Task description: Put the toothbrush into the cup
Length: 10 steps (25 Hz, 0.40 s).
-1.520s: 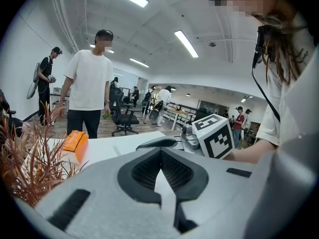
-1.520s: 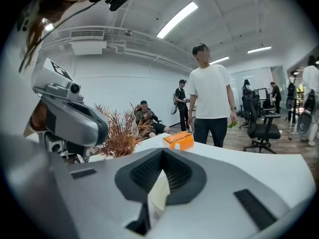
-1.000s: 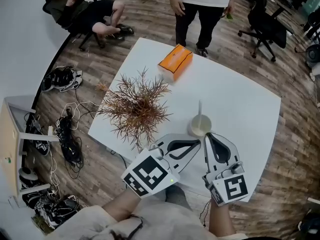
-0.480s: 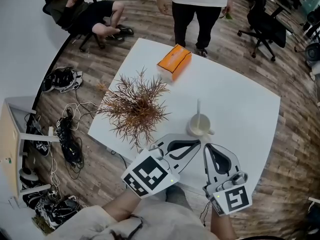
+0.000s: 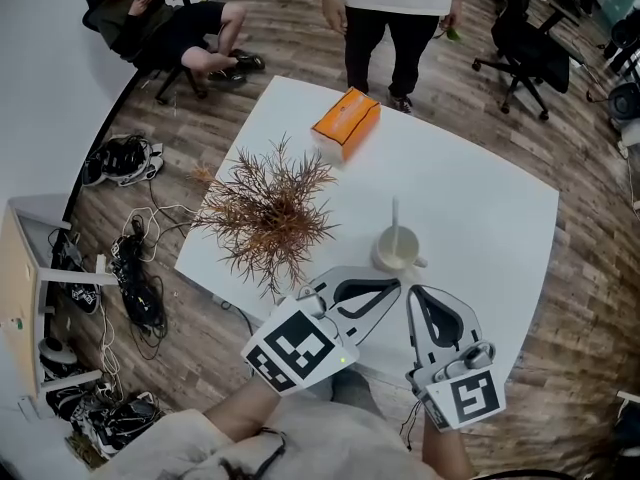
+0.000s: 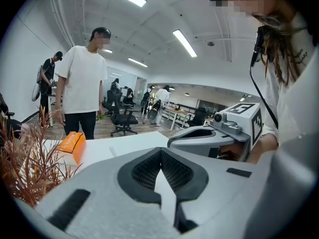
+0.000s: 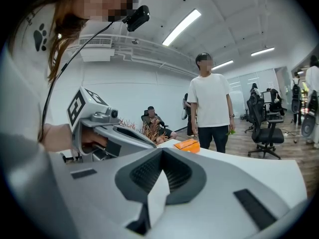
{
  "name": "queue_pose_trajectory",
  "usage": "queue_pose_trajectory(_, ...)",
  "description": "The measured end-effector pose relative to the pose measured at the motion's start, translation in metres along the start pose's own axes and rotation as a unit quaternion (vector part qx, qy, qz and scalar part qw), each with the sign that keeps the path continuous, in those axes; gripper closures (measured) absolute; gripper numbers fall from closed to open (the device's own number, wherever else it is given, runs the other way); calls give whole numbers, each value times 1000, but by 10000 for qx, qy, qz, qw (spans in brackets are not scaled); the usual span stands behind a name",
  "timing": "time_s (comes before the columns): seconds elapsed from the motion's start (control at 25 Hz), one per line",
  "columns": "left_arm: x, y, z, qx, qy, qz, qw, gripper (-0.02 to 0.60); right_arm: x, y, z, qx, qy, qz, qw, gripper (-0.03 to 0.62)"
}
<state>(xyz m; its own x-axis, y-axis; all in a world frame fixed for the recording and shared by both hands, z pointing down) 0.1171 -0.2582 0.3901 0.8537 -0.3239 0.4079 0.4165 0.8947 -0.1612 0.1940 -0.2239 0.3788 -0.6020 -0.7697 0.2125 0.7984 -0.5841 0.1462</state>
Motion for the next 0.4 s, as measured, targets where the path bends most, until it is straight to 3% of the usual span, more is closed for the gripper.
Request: queue_pose_trajectory(0.4, -8, -3, -1, 21, 29, 65, 10000, 574, 3, -7, -2, -49, -53, 92, 9999, 577)
Point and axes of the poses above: the fingertips, and each gripper's own axes: x forward along the fingers, y to its right, z out of its underside, the point moved 5 cm from there along -x, backward along the fingers, and after that the axes turned 6 degrees about -z, right-handed, at the moved point
